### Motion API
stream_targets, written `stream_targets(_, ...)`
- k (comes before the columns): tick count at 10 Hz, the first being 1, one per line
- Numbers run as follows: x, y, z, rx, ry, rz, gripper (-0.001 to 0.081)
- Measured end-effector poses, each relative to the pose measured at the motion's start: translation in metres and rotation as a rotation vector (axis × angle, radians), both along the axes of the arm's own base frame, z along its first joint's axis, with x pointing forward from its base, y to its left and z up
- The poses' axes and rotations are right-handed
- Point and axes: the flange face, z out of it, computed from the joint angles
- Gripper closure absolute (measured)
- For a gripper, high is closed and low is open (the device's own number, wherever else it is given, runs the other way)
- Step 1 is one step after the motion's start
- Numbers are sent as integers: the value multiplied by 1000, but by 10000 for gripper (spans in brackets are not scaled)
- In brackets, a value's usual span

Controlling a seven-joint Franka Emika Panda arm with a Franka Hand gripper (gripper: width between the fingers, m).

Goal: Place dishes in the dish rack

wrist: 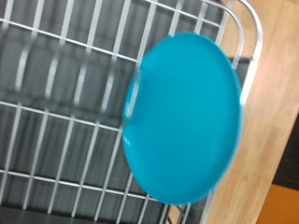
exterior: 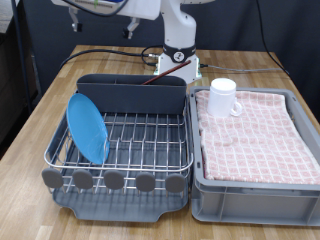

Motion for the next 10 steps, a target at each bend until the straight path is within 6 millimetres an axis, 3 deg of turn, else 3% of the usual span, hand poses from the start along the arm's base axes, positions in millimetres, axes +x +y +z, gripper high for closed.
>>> stream_targets(4, 3, 78, -19, 35, 30, 85, 4)
stream_targets(10, -29, 170, -55, 107, 72, 95, 4)
